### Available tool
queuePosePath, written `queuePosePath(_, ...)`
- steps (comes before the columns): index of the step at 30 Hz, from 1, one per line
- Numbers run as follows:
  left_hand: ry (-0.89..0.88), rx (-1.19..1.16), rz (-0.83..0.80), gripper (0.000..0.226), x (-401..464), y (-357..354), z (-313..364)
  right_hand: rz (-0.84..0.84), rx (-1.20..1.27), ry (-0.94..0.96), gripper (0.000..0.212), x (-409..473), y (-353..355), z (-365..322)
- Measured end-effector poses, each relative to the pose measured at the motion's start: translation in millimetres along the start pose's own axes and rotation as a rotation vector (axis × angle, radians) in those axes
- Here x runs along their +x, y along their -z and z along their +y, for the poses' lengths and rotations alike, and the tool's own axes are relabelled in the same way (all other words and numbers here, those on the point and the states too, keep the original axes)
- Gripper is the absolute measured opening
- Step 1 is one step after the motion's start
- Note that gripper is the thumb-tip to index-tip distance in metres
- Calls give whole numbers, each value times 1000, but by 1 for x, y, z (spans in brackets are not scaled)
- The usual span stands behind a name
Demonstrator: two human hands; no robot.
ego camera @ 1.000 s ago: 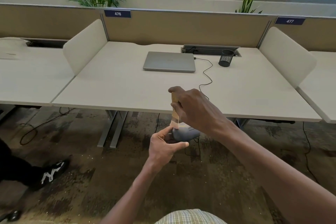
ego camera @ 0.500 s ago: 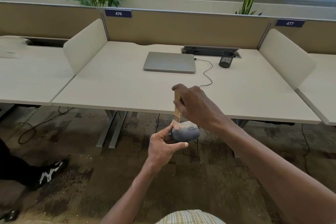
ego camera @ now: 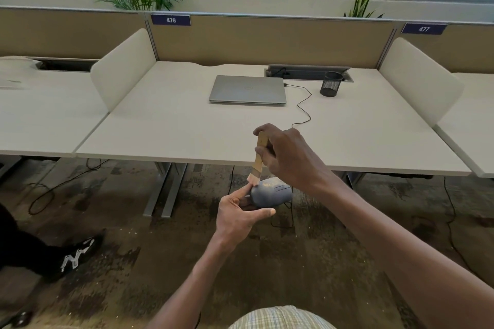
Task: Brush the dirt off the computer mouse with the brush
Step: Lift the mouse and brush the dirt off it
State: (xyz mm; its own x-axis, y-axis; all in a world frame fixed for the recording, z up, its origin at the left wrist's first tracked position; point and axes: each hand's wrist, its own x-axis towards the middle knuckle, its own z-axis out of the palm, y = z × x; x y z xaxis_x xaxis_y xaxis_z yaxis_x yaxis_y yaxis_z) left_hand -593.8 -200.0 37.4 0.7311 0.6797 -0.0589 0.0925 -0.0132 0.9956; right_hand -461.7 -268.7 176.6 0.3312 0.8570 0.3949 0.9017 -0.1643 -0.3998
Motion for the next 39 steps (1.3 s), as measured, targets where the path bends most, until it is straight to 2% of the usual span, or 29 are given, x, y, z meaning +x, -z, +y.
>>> queuePosePath(11, 21, -30, 6, 78, -6, -1, -4, 18, 8, -16, 34, -12, 2, 11)
queuePosePath(16, 12, -23, 3, 77, -8, 1, -3, 23, 171, -50, 27, -16, 7, 12)
queuePosePath(19, 9, -33, -2, 77, -8, 0, -3, -1, 153, -61, 20, -19, 8, 17)
queuePosePath(24, 7, -45, -3, 80, -7, -2, -4, 16, 212, -35, 24, -22, 13, 13)
queuePosePath(34, 0, -53, -5, 79, -7, -2, -4, -58, 165, -4, 31, -24, 16, 14)
queuePosePath(39, -7, -37, 5, 76, -9, 0, -2, 16, 109, 42, 31, -24, 18, 12)
